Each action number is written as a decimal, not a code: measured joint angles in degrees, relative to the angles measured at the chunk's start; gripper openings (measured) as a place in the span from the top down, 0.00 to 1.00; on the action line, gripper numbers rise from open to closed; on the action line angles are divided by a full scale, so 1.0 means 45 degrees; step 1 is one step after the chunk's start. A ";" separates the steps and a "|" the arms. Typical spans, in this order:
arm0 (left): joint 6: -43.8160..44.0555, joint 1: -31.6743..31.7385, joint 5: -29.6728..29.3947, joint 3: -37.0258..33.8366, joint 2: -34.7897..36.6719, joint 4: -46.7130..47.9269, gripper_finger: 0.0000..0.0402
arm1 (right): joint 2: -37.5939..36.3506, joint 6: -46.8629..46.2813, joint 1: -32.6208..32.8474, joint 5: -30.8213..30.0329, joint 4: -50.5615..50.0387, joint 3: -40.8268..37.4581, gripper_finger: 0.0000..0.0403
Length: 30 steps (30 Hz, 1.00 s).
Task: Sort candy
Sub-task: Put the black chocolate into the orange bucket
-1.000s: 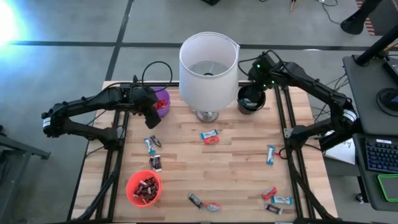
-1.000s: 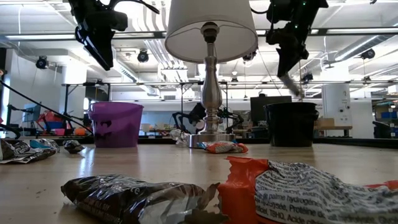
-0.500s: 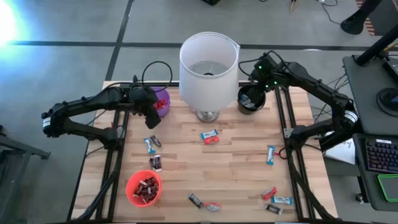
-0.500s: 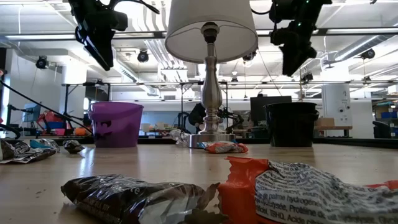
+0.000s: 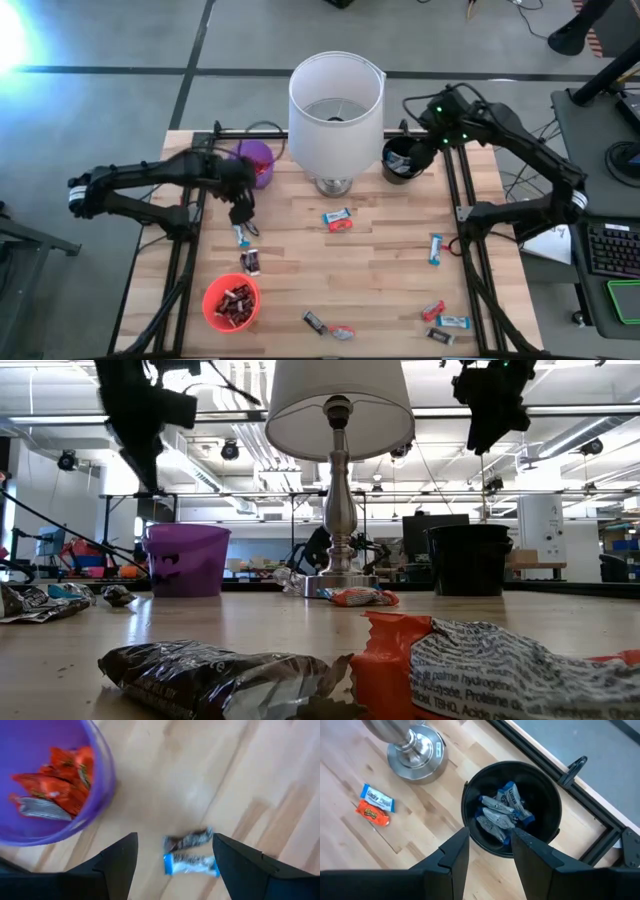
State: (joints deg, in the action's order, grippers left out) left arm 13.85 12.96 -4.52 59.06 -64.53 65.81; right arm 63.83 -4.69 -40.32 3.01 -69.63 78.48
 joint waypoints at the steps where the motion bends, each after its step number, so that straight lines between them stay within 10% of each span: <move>1: -0.0238 -0.0156 -0.0002 -0.0308 0.0000 -0.0119 0.40 | -0.0051 0.0000 0.0000 0.0000 -0.0003 0.0000 0.66; 30: -0.1854 -0.0618 0.1834 -0.2966 -0.2700 -0.2161 0.40 | -0.0160 -0.2631 0.0010 0.0133 -0.0080 0.0000 0.66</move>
State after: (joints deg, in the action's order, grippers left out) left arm 5.51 10.17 3.73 45.71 -76.68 56.09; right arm 63.11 -16.53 -40.27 3.61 -69.98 78.48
